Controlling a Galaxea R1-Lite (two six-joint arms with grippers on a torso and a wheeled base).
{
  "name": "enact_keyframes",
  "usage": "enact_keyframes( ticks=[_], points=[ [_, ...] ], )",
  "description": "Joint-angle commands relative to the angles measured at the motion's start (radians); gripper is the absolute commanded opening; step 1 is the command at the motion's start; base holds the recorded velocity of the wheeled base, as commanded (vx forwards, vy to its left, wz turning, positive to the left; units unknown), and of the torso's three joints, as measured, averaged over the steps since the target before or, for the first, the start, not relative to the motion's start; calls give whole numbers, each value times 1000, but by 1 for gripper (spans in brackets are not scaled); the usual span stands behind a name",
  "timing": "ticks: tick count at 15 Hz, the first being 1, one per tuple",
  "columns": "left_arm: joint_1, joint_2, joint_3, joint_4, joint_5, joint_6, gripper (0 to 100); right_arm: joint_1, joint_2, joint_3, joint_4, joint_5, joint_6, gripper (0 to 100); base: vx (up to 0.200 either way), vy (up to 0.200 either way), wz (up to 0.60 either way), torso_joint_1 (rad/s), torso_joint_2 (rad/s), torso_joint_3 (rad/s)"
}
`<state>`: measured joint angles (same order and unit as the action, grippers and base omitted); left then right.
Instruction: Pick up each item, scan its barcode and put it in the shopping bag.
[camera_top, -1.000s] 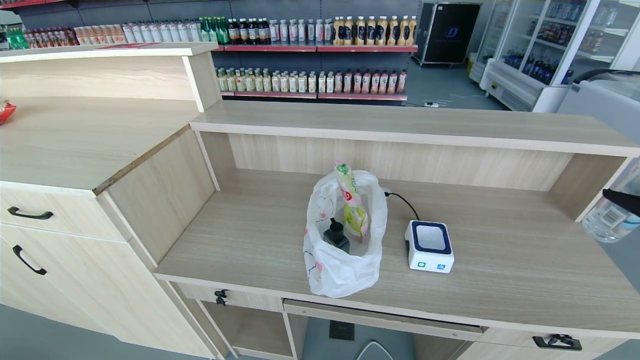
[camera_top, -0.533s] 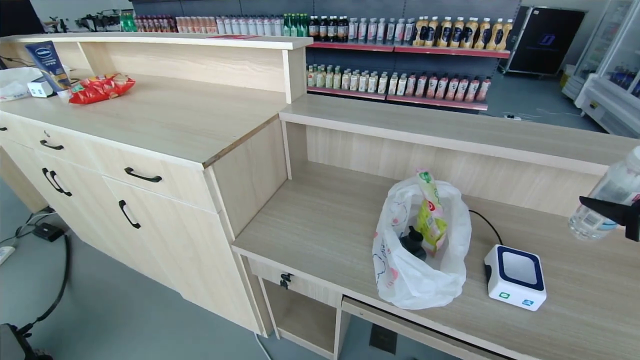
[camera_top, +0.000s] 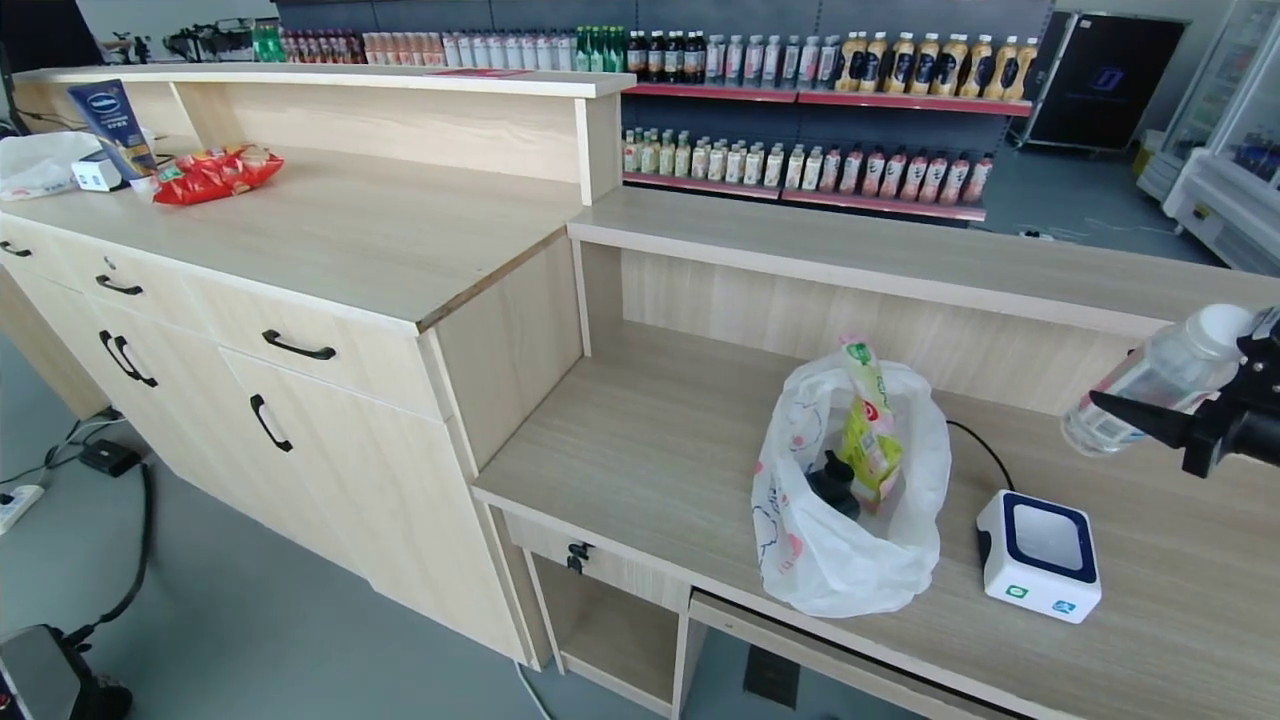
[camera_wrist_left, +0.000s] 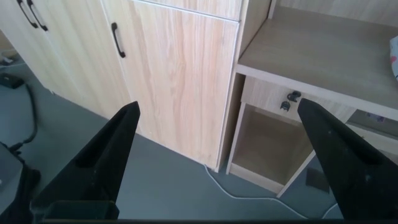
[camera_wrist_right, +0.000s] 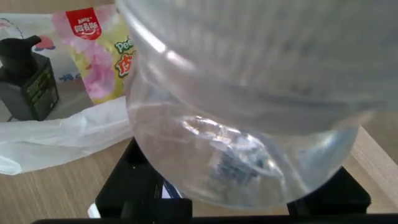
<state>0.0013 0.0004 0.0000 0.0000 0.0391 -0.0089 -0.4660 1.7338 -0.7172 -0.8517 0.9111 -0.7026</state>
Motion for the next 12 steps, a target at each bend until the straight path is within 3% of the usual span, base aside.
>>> enact_keyframes(
  ticks=[1,8,12],
  points=[
    [0,0,0,0,1,0,100,29,66,1,-30,23,-3,0,0,0,0,0,0,0],
    [0,0,0,0,1,0,100,30,150,13,-73,29,-181,0,0,0,0,0,0,0],
    [2,0,0,0,1,0,100,21,201,5,-66,42,-387,0,0,0,0,0,0,0]
  ],
)
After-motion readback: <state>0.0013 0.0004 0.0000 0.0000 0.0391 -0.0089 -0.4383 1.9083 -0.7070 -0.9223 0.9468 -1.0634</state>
